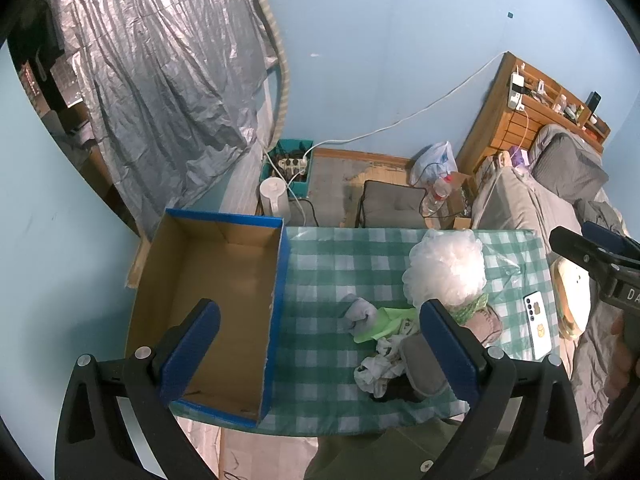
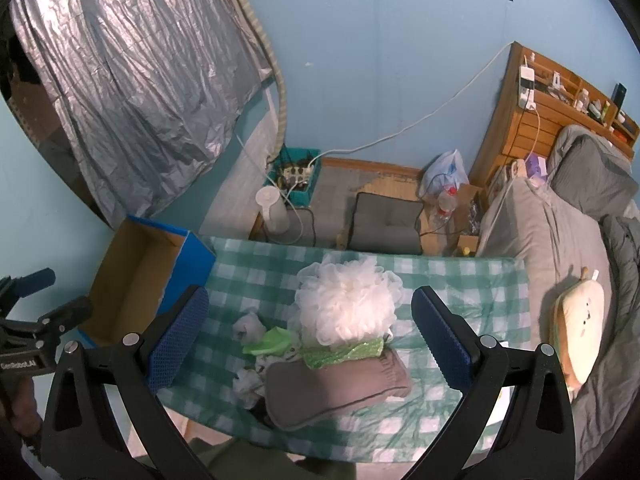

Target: Organize soft objects

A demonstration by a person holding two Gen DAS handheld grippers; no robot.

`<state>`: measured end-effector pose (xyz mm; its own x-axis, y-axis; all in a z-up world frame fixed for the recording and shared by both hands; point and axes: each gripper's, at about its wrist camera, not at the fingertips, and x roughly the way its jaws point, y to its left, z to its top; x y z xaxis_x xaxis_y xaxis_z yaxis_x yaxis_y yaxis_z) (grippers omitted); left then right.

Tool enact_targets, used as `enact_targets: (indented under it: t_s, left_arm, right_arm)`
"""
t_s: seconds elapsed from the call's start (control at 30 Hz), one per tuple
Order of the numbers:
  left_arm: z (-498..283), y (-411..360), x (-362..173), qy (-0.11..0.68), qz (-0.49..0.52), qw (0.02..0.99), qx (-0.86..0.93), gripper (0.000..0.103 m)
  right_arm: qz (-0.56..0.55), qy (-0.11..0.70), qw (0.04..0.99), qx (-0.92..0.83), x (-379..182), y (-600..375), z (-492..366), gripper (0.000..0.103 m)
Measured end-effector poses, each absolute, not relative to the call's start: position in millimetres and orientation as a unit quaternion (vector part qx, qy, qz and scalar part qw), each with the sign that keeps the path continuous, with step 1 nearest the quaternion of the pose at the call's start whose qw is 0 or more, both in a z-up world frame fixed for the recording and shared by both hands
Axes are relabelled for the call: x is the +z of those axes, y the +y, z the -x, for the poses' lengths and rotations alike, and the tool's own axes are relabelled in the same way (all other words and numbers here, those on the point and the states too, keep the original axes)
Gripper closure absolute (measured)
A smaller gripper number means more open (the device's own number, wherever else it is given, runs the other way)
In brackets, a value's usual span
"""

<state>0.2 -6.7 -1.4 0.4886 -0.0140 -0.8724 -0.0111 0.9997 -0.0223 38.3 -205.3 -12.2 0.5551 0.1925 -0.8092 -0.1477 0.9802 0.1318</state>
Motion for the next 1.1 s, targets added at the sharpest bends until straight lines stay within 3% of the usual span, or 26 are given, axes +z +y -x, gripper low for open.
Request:
enact_targets:
  t_s: [1.1]
  left_arm:
    - [-0.9,-12.4,-2.9,0.507,0.01,0.862,0.0,0.002]
  right_arm:
    - [-0.024,0.466,0.879,0.096,-12.6,-206.5,-43.4,0.002]
